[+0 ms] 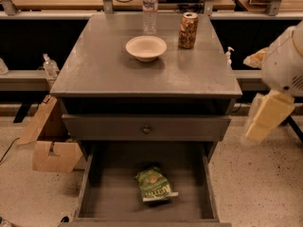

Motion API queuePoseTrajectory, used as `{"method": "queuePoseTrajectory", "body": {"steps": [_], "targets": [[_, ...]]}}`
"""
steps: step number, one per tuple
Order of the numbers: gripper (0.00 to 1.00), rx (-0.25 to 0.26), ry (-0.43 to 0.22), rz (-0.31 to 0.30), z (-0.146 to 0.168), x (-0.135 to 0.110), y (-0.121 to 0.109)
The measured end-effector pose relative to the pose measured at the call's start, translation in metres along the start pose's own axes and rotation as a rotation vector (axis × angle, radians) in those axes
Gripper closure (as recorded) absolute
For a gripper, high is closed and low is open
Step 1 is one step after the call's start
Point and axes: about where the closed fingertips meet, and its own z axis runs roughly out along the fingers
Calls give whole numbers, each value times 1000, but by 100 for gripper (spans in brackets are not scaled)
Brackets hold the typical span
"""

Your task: Pick green jalapeno chip bag from middle drawer and place on counter

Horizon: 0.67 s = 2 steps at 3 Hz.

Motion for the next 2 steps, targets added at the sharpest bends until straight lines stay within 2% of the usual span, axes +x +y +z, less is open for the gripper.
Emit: {"method": "queuePoseTrajectory", "body": {"steps": [1,2], "targets": [[0,-17,-108,-10,39,-5,42],[0,-62,-201,-12,110,-5,86]]}}
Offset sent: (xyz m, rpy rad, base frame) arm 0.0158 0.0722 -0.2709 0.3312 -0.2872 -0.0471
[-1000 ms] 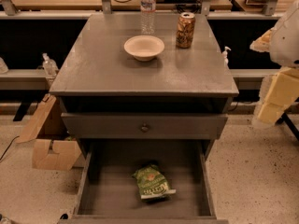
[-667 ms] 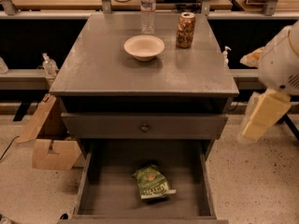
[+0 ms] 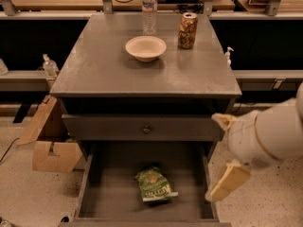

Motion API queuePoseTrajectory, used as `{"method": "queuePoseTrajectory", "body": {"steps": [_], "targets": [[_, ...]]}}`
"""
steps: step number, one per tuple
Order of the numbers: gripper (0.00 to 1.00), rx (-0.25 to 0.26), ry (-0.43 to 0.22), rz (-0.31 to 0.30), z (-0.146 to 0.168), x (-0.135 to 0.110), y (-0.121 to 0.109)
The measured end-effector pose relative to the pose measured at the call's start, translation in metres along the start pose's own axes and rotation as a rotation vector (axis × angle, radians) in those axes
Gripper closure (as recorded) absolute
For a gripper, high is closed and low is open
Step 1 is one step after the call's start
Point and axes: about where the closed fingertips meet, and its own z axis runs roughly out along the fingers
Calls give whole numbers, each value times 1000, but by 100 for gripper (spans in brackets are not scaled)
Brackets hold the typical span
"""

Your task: Pick green jalapeno chip bag from middle drawer and place on counter

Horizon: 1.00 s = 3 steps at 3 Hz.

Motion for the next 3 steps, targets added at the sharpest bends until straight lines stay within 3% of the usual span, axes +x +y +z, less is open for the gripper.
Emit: {"method": "queuePoseTrajectory", "body": {"steps": [1,2,3], "targets": [[0,-66,-31,48,82,26,34],[0,-93,-49,139,161,52,50],[0,-30,-71,154,167,49,33]]}}
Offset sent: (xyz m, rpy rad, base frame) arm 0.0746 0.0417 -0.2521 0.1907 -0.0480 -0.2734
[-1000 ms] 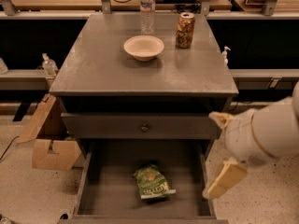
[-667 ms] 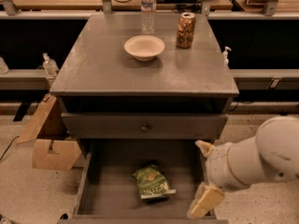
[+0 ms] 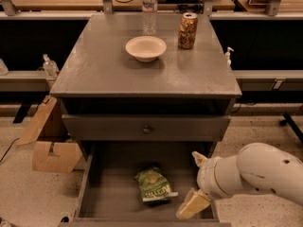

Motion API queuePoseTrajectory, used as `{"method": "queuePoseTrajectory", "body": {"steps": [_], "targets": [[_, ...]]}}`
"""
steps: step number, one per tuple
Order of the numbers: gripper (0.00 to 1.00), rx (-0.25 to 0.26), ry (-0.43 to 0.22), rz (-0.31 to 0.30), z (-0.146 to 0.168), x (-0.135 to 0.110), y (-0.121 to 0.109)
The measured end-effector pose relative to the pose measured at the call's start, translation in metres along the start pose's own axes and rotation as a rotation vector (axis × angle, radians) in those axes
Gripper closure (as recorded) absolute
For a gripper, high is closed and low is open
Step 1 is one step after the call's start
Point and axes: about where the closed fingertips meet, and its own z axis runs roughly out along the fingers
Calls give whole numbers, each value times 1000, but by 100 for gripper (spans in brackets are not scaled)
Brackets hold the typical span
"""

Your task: Pick green jalapeno chip bag from middle drawer and place on counter

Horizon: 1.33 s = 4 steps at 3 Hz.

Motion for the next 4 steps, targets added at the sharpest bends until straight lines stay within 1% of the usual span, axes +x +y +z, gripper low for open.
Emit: {"method": "queuePoseTrajectory", "body": {"steps": [1,2,3,4], "targets": [[0,-19,-9,10,14,1,3],[0,-60,-59,26,69,7,13],[0,-19,-149,51,129,11,-10],[0,2,-212,69,190,18,-39]]}}
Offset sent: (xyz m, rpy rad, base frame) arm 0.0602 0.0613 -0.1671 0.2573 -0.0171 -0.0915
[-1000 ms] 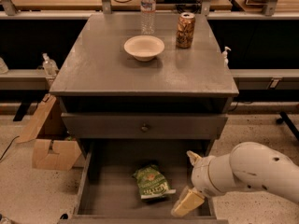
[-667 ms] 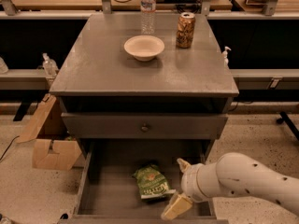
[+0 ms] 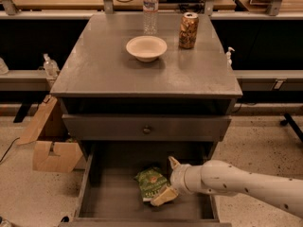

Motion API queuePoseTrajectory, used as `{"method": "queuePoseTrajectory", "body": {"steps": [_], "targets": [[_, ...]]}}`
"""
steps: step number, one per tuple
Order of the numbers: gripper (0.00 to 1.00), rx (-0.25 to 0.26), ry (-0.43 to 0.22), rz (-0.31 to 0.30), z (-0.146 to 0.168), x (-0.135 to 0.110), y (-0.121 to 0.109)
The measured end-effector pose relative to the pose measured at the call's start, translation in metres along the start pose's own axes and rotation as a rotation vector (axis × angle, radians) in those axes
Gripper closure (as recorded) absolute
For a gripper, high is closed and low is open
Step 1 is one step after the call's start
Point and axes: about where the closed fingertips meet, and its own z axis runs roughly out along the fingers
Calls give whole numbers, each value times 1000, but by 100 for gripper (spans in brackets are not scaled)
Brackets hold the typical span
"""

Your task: Pick green jalapeno chip bag from middle drawer and place on counter

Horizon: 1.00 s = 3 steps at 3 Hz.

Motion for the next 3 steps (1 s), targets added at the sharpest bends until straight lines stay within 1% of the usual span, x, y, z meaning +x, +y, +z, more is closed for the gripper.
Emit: {"method": "queuePoseTrajectory", "body": {"steps": [1,2,3], "targets": [[0,-9,-17,21,50,16,-18],[1,-78,-19,73,111,33,-9],[25,-130,-19,113,150,40,4]]}}
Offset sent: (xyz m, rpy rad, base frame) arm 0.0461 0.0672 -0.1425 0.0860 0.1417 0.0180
